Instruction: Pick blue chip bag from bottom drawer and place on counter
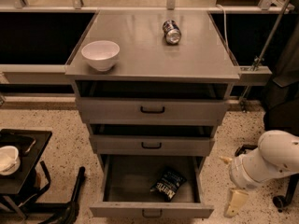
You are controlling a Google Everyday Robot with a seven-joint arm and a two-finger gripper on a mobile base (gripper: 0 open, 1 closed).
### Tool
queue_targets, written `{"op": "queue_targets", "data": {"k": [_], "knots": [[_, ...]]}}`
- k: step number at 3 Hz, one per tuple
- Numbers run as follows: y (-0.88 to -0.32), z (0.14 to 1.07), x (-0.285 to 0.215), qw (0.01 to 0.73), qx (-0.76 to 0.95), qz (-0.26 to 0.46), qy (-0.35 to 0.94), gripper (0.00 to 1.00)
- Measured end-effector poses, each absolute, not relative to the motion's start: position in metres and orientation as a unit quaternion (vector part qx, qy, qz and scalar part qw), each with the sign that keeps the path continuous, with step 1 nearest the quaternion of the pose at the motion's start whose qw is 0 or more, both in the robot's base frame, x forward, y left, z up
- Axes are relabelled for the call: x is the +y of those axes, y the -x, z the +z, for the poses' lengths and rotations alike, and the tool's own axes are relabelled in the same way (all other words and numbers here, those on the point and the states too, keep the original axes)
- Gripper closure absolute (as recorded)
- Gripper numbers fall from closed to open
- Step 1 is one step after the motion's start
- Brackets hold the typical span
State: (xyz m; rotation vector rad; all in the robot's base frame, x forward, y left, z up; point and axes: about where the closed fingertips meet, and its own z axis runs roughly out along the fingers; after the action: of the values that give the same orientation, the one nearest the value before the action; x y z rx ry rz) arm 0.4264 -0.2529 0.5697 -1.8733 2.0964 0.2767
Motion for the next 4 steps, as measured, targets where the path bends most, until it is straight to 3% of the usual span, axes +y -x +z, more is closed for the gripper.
{"op": "queue_targets", "data": {"k": [1,2,4], "knots": [[-0.425,0.598,-0.264,0.221,0.728,0.099,0.641,0.00],[-0.416,0.600,-0.276,0.231,0.729,0.096,0.637,0.00],[-0.431,0.550,-0.279,0.306,0.726,0.166,0.593,0.00]]}}
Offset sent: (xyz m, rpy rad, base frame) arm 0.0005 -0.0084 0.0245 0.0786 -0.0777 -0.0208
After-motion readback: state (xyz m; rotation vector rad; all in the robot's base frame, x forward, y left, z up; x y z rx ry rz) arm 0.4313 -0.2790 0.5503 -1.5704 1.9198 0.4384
